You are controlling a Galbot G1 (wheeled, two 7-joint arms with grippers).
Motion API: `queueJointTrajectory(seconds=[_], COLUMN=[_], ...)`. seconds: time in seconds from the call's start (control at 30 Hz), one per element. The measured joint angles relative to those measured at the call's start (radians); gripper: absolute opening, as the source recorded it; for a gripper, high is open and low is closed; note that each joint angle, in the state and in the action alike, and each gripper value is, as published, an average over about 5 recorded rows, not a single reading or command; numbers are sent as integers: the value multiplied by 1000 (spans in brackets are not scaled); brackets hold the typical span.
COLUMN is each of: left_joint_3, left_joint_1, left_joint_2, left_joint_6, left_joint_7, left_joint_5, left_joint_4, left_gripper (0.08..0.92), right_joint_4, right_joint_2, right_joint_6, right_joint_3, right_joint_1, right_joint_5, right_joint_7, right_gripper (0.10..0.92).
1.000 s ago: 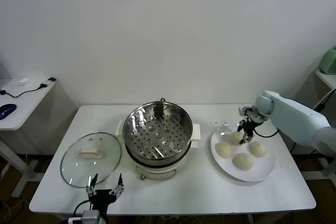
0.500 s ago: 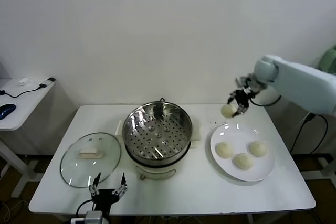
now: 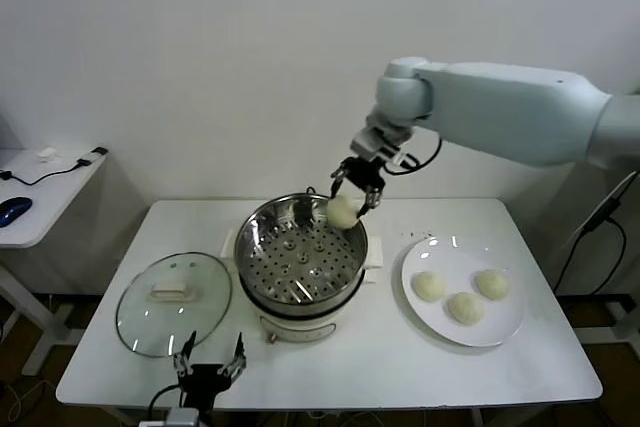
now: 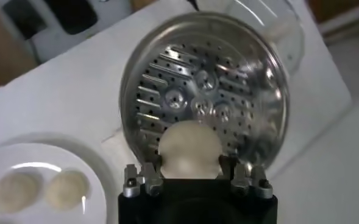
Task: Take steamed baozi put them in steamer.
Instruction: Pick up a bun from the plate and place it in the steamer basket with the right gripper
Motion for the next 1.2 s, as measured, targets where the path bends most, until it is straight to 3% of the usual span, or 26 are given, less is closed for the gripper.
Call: queueJointTrajectory(seconds=[0.37,0.7,0.97,1.2], left_joint_3=[-1,-8,-10,-11], left_joint_1=[3,-9,-22,-25], left_joint_2=[5,8,6,2], left_joint_6=[-3,-3,1,2], left_joint_7=[-6,-6,-7,-8], left_joint_5=[-1,-5,-8,-9], left_joint_4=[5,21,35,37], left_gripper=[823,823,823,823], right_joint_4=[-232,-459,-569,-556], right_joint_2=[151,256,307,288], right_joint_6=[156,251,308,330], right_joint_3=[80,134,148,140], right_joint_1=[-173,-288,-329,-302], right_joint_5=[-211,-303,-308,-257], right_joint_7=[46,64,79,67], right_gripper=[645,645,799,822])
